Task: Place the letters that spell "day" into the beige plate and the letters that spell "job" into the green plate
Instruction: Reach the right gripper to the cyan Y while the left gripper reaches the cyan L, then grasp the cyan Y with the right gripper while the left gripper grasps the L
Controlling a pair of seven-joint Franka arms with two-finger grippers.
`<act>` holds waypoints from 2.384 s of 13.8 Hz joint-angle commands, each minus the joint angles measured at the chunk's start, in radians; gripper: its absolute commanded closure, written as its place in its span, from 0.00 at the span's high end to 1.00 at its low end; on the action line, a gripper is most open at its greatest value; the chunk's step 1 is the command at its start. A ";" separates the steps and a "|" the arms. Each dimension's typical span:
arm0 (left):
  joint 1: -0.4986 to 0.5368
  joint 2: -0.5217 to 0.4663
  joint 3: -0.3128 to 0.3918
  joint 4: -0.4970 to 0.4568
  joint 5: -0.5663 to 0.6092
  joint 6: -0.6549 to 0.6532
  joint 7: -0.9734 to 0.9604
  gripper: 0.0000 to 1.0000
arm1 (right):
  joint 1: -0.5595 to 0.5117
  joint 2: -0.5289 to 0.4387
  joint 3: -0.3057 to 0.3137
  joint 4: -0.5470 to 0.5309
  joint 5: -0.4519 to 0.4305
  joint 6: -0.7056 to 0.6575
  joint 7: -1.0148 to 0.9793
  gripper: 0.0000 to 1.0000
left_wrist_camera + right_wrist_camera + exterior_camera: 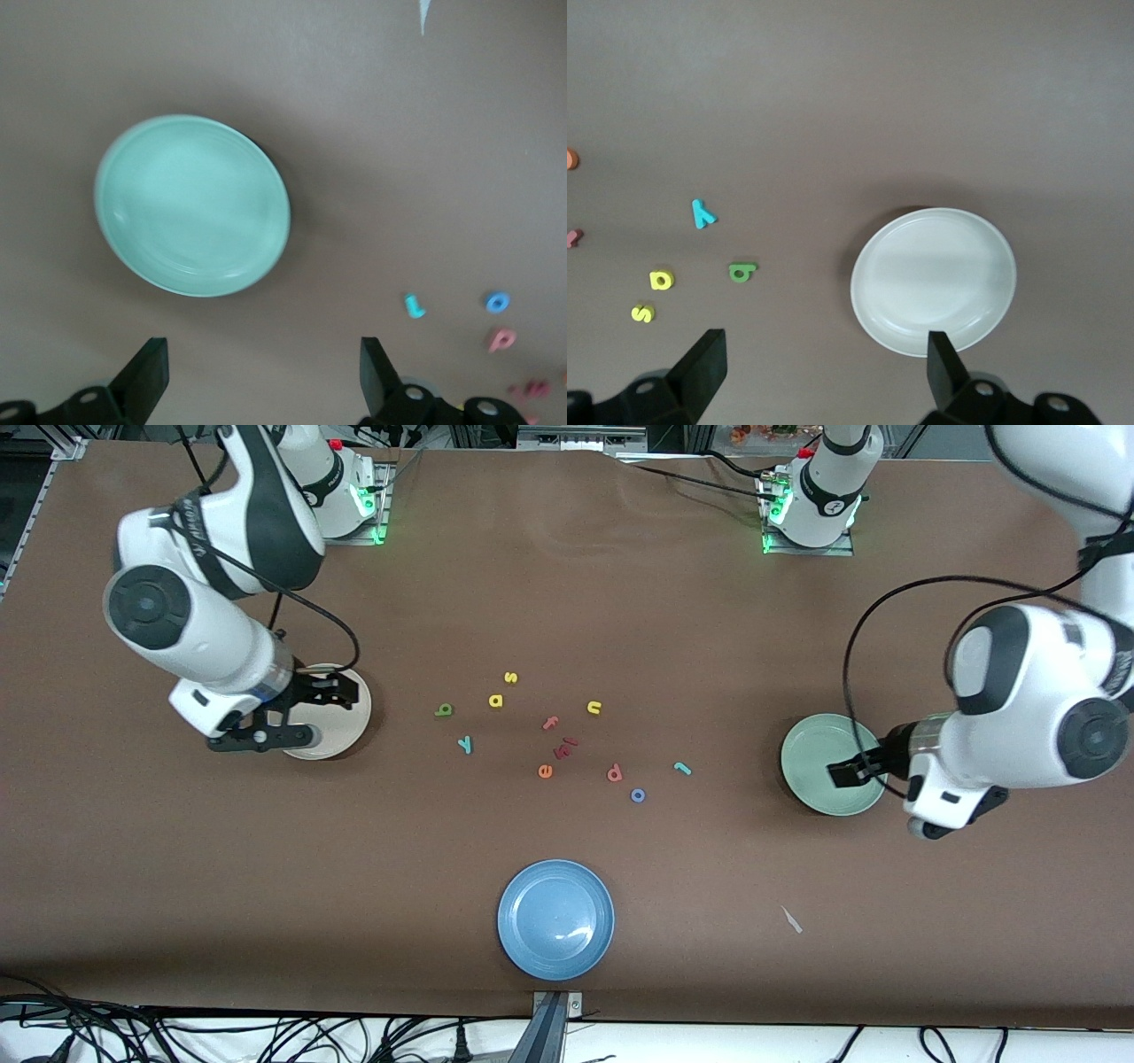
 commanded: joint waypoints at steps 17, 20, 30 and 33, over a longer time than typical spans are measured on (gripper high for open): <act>-0.223 0.212 -0.079 -0.227 -0.113 0.490 -0.647 0.89 | 0.233 0.325 -0.005 -0.208 0.012 0.687 0.389 0.66; -0.217 0.196 -0.080 -0.253 -0.113 0.492 -0.647 0.69 | 0.252 0.338 -0.005 -0.208 0.012 0.702 0.389 0.64; -0.223 0.207 -0.080 -0.266 -0.125 0.582 -0.647 0.49 | 0.249 0.340 -0.009 -0.195 0.004 0.718 0.372 0.16; -0.224 0.207 -0.080 -0.266 -0.125 0.582 -0.647 0.35 | 0.245 0.294 -0.026 -0.185 0.001 0.669 0.357 0.16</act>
